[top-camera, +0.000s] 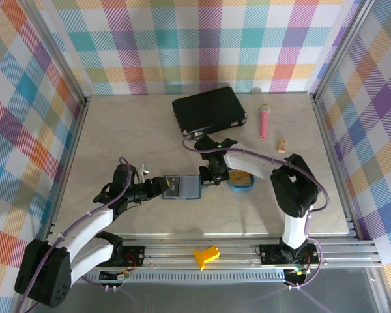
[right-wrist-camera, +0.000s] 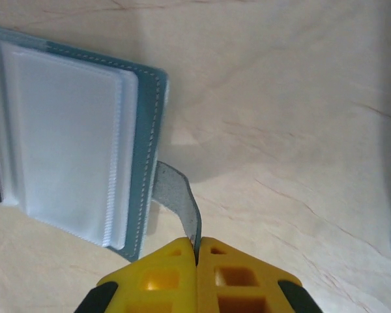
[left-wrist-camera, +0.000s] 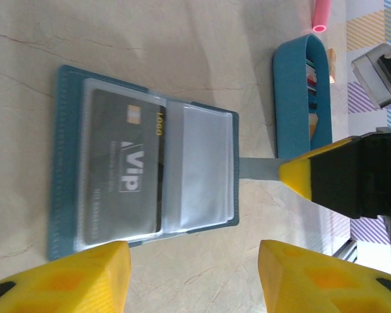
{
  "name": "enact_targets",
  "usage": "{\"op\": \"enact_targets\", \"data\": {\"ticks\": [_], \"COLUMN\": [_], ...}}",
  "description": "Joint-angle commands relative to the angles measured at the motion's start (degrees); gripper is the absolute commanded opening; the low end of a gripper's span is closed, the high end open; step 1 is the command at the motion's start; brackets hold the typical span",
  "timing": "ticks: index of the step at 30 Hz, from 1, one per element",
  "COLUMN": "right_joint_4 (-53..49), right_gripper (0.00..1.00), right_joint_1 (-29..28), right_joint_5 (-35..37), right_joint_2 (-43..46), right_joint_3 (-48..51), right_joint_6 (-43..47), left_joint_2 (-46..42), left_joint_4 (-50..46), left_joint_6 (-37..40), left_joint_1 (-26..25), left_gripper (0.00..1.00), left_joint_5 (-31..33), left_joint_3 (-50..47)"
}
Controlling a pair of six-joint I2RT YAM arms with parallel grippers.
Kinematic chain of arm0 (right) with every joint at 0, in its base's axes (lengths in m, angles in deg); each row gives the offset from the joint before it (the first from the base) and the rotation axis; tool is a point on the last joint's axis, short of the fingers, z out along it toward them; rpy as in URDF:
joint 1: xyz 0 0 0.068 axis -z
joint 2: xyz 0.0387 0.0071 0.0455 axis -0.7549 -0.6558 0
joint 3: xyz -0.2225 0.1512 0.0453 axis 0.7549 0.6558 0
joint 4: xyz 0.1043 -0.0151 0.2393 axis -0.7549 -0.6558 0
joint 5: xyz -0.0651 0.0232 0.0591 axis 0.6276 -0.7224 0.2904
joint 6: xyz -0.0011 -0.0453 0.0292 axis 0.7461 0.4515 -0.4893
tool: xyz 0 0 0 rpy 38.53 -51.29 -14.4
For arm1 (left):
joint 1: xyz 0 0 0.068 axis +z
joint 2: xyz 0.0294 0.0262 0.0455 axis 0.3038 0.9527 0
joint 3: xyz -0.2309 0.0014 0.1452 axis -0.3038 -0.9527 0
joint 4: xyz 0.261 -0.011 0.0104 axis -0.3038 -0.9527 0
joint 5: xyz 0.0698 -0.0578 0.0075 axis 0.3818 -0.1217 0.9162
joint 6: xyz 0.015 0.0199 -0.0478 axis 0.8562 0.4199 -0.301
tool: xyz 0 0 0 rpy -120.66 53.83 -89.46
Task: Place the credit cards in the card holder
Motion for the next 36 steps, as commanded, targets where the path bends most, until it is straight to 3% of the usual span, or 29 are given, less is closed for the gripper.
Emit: {"op": "enact_targets", "data": {"ticks": [1, 5, 9, 16, 21, 27, 36], "right_joint_4": [0.6, 2.0, 2.4, 3.6, 6.2, 4.5, 4.1], "right_gripper": [0.0, 0.0, 0.29, 0.51, 0.51, 0.51, 0.52], "right_joint_1": [1.9, 3.2, 3.5, 5.2, 5.2, 2.5, -0.8], "right_joint_5": [0.3, -1.0, -1.5, -0.2, -2.6, -4.3, -2.3], "right_joint_2": [3.5, 4.8, 6.2, 15.7, 19.5, 12.8, 3.7], "right_joint_3": [2.8, 5.1, 5.5, 8.3, 8.3, 2.5, -2.8], "right_joint_6": [-0.9, -0.3, -0.1, -1.0, -0.7, 0.0, -6.9], "left_joint_2": [0.0, 2.7, 4.5, 5.7, 6.0, 7.1, 7.7], "left_joint_4": [-0.8, 0.4, 2.3, 5.0, 7.6, 10.0, 9.4], "left_joint_6": [-0.4, -0.6, -1.0, -1.4, -0.8, -0.7, 1.1], "left_joint_1": [-0.9, -2.2, -3.5, -4.0, -4.0, -4.0, -4.0], "left_gripper": [0.54, 0.54, 0.54, 0.54, 0.54, 0.55, 0.54], "left_joint_5": [0.5, 0.1, 0.5, 0.3, 0.1, -0.4, -0.8], "left_joint_3": [1.7, 3.1, 4.1, 4.6, 4.2, 3.3, 2.9]}}
